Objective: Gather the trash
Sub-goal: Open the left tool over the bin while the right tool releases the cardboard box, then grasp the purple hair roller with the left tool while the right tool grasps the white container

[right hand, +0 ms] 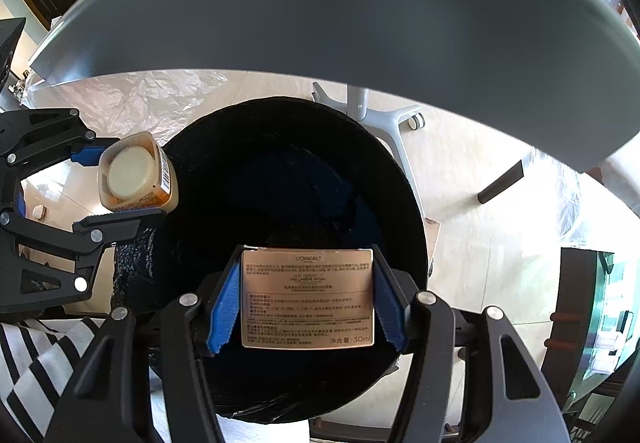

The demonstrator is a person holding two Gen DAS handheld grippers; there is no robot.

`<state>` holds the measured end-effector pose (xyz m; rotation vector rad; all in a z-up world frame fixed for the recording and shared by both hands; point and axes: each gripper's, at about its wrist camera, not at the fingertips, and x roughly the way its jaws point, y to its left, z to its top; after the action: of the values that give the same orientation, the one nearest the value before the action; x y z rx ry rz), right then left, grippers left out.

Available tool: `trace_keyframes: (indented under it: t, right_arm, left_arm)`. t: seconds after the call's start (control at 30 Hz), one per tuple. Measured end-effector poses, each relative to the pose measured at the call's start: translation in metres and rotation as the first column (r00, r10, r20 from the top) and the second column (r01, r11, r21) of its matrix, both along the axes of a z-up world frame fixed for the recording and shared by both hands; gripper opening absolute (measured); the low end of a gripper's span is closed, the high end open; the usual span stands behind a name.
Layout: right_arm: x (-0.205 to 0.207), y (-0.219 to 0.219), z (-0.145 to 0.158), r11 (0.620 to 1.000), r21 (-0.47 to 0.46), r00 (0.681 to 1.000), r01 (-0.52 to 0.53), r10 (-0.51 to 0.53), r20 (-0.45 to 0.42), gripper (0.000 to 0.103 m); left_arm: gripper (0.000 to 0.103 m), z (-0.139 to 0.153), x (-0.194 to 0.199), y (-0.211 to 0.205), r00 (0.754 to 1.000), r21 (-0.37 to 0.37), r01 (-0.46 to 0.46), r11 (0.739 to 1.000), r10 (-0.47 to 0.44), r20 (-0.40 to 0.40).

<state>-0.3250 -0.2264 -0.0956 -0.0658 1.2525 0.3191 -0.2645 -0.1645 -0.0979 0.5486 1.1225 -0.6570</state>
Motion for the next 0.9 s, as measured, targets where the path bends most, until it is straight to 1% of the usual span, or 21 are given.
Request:
trace_keyframes:
  t: [0.17,0.27,0.3,0.33,0.37,0.47,0.53,0.6,0.7,0.77,0.83,0.87,0.9]
  right_arm:
    - [0.0,0.0,-0.001,1.0,-0.007,1.0,-0.005,0.005,-0.003,0.057]
    - [-0.001,0.002,0.003,1.0,0.003,1.0,-0.011,0.011,0.002,0.058]
    - [-0.002,0.002,0.004,1.0,-0.001,1.0,-0.01,0.01,0.008,0.059]
    - [-0.002,0.001,0.006,1.0,-0.007,1.0,-0.004,0.004,0.021,0.067]
    - [-0.003,-0.001,0.008,1.0,-0.009,1.0,0.006,-0.006,0.027,0.07]
    - [-0.005,-0.009,0.014,1.0,0.011,0.999,0.025,-0.025,0.032,0.071]
    - [-0.008,-0.015,0.022,0.999,0.019,0.998,0.041,-0.042,0.042,0.072]
    - [-0.013,-0.022,0.037,0.998,0.036,0.996,0.05,-0.052,0.069,0.072]
    - [-0.022,-0.034,0.069,0.997,0.058,0.987,0.056,-0.064,0.148,0.072]
    - [-0.027,-0.038,0.09,0.996,0.075,0.976,0.056,-0.07,0.208,0.074]
    - [-0.029,-0.043,0.116,0.994,0.086,0.955,0.06,-0.082,0.285,0.08]
    - [-0.028,-0.045,0.127,0.994,0.094,0.944,0.06,-0.087,0.317,0.081]
    - [-0.027,-0.046,0.133,0.993,0.098,0.937,0.06,-0.09,0.338,0.082]
  left_arm:
    - [0.047,-0.003,0.0,-0.002,1.0,0.009,0.01,1.0,-0.01,-0.002]
    - [0.047,-0.003,0.0,-0.003,1.0,-0.004,0.023,1.0,-0.023,-0.006]
    - [0.048,-0.002,0.001,-0.003,1.0,-0.008,0.014,1.0,-0.014,0.008]
    - [0.059,0.0,0.001,-0.002,1.0,-0.016,0.007,1.0,-0.006,0.014]
    - [0.068,0.003,0.002,0.001,1.0,-0.041,-0.006,0.999,0.007,0.016]
    - [0.068,0.01,0.004,0.007,0.999,-0.087,-0.033,0.996,0.033,-0.001]
    - [0.068,0.017,0.003,0.01,0.999,-0.094,-0.042,0.995,0.043,0.01]
    - [0.068,0.03,-0.001,0.014,0.999,-0.115,-0.041,0.993,0.045,0.028]
    - [0.071,0.055,-0.007,0.022,0.997,-0.163,-0.044,0.986,0.053,0.056]
    - [0.076,0.081,-0.01,0.028,0.996,-0.229,-0.039,0.973,0.057,0.073]
    - [0.078,0.1,-0.01,0.034,0.996,-0.281,-0.034,0.959,0.055,0.066]
    - [0.086,0.108,-0.01,0.036,0.996,-0.298,-0.036,0.954,0.059,0.069]
    - [0.091,0.12,-0.009,0.039,0.991,-0.304,-0.052,0.951,0.087,0.103]
